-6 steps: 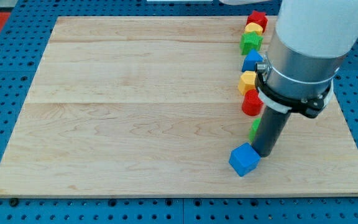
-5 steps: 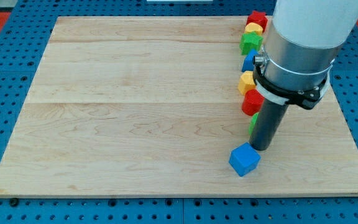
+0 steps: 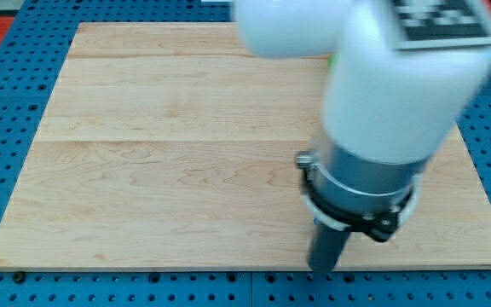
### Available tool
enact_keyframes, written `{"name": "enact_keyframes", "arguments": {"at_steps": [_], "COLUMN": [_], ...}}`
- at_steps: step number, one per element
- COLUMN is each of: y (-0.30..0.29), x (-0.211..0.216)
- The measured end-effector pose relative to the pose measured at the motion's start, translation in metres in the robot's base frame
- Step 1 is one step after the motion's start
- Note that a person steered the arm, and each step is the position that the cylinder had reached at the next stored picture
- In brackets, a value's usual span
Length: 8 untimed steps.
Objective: Put the blue cube below the vertical line of blocks
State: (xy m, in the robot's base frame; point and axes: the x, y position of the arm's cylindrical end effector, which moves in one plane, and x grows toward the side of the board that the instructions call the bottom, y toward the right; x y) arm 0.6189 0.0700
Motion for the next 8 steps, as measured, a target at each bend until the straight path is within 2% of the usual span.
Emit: {"name": "enact_keyframes", "arguments": {"at_steps": [1, 2, 5, 8], "y": [-0.027, -0.027, -0.022, 0.030], "x": [-0.025, -0.067, -0.035, -0.055]}}
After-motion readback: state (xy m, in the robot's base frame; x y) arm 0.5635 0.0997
